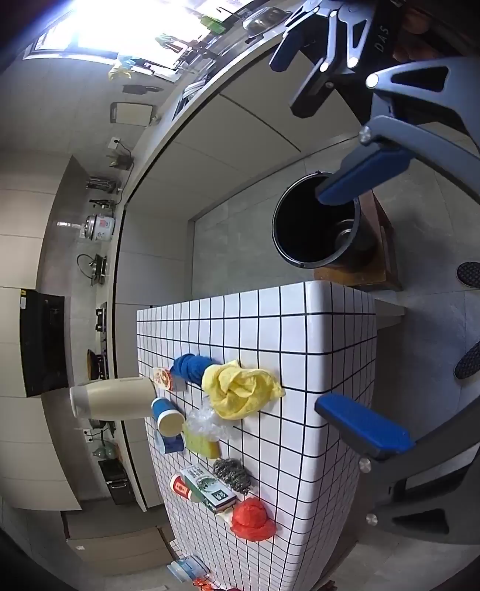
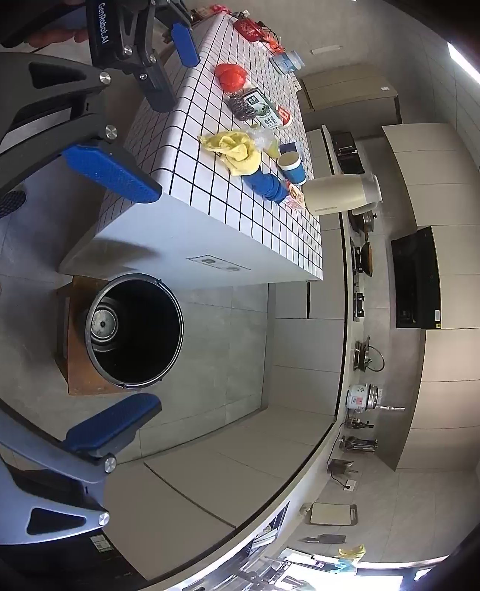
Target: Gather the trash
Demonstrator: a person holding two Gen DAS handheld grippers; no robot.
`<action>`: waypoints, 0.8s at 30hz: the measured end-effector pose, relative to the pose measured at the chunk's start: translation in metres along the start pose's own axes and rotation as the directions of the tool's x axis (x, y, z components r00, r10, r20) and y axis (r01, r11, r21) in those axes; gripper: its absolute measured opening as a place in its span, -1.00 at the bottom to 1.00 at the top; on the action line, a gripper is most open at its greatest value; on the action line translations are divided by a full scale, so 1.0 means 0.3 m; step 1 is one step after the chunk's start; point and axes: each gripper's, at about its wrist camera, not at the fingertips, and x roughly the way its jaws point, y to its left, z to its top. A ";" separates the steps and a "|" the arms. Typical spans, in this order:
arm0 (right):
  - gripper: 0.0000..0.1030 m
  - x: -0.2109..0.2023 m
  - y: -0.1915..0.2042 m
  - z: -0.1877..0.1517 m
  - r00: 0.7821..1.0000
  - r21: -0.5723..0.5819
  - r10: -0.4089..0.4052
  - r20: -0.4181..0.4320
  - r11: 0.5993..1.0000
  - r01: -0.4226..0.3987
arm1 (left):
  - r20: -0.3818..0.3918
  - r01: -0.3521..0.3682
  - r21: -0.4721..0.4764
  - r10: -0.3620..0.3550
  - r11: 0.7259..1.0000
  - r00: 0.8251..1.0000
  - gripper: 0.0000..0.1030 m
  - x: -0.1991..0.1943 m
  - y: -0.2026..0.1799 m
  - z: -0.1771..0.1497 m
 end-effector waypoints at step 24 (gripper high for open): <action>1.00 0.012 -0.028 0.027 1.000 -0.002 0.000 0.001 1.000 0.000 | 0.011 0.017 -0.006 -0.017 1.000 1.000 0.99 0.015 0.009 0.029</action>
